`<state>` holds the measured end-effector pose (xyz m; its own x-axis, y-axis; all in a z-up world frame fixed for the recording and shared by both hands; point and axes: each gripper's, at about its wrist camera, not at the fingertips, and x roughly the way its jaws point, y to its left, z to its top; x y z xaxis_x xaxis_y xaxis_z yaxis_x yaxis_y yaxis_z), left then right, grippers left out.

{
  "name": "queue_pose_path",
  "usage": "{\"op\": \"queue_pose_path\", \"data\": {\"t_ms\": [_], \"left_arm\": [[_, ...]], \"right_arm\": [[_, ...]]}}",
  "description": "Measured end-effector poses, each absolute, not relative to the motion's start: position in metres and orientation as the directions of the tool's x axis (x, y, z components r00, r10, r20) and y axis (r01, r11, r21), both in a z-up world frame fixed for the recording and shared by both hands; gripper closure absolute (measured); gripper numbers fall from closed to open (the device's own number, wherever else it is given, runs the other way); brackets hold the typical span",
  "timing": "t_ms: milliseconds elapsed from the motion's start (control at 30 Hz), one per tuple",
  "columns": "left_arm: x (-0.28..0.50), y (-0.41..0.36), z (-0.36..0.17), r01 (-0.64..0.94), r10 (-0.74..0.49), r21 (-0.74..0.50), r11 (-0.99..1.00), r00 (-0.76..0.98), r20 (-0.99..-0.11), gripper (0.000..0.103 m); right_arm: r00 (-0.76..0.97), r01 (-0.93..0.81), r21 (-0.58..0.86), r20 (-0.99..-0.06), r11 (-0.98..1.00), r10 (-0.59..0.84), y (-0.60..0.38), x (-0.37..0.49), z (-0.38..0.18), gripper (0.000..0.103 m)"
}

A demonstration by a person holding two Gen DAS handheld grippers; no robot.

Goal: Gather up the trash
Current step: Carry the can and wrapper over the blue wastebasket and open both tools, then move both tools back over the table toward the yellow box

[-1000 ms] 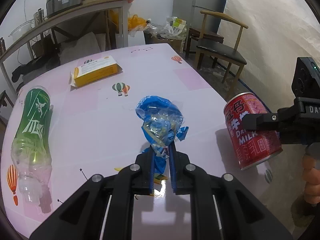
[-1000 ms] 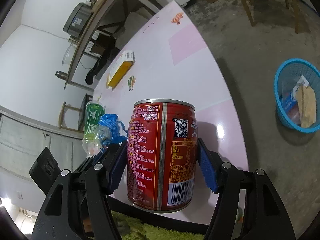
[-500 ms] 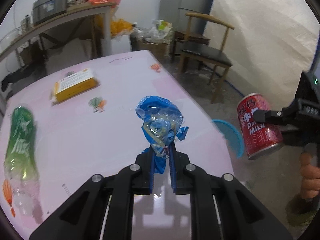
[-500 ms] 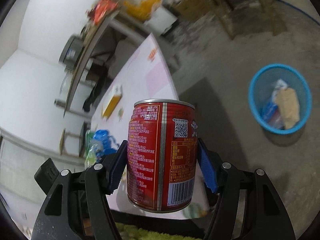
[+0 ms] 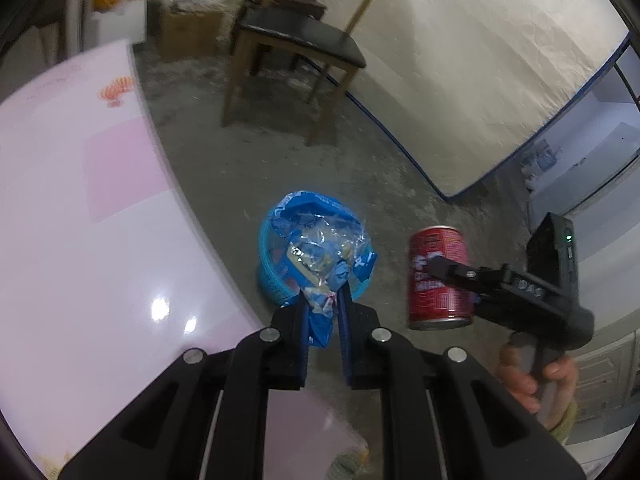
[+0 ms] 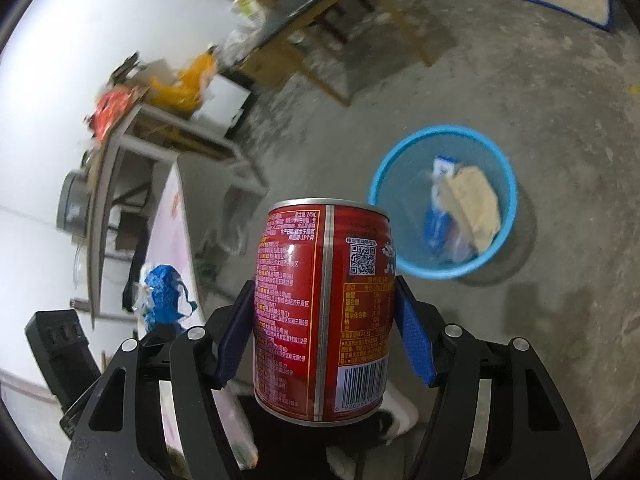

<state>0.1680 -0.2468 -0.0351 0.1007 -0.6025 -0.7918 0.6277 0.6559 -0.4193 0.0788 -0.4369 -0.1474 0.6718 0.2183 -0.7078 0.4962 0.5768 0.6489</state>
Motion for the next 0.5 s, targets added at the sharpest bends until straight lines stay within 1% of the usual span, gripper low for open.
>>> {"op": "queue_pose_path", "data": {"t_ms": [67, 100, 133, 167, 267, 333, 400, 500], "left_arm": [[0.175, -0.272, -0.038, 0.651, -0.617, -0.437, 0.621, 0.062, -0.784, 0.087], [0.178, -0.284, -0.041, 0.663, -0.605, -0.425, 0.616, 0.052, -0.795, 0.075], [0.180, -0.295, -0.044, 0.667, -0.583, -0.401, 0.628, 0.062, -0.810, 0.059], [0.184, -0.299, -0.046, 0.661, -0.577, -0.390, 0.641, 0.080, -0.813, 0.055], [0.185, -0.294, -0.046, 0.644, -0.599, -0.411, 0.645, 0.091, -0.796, 0.051], [0.182, -0.282, -0.043, 0.643, -0.611, -0.417, 0.643, 0.101, -0.785, 0.048], [0.180, -0.270, -0.041, 0.643, -0.607, -0.403, 0.652, 0.123, -0.785, 0.048], [0.178, -0.253, -0.038, 0.625, -0.614, -0.413, 0.662, 0.137, -0.777, 0.046]], "right_arm": [[0.679, 0.513, 0.631, -0.713, 0.582, 0.175, -0.453, 0.091, -0.150, 0.039], [0.672, 0.537, 0.609, -0.727, 0.584, 0.141, -0.462, 0.099, -0.155, 0.037], [0.661, 0.565, 0.591, -0.742, 0.576, 0.112, -0.470, 0.105, -0.162, 0.034], [0.656, 0.577, 0.583, -0.748, 0.572, 0.100, -0.475, 0.109, -0.168, 0.027], [0.610, 0.625, 0.537, -0.789, 0.566, 0.076, -0.485, 0.117, -0.191, 0.027], [0.598, 0.637, 0.534, -0.798, 0.556, 0.081, -0.485, 0.114, -0.203, 0.027], [0.596, 0.637, 0.539, -0.798, 0.550, 0.091, -0.482, 0.109, -0.208, 0.027], [0.595, 0.634, 0.543, -0.797, 0.550, 0.101, -0.478, 0.100, -0.209, 0.027]]}}
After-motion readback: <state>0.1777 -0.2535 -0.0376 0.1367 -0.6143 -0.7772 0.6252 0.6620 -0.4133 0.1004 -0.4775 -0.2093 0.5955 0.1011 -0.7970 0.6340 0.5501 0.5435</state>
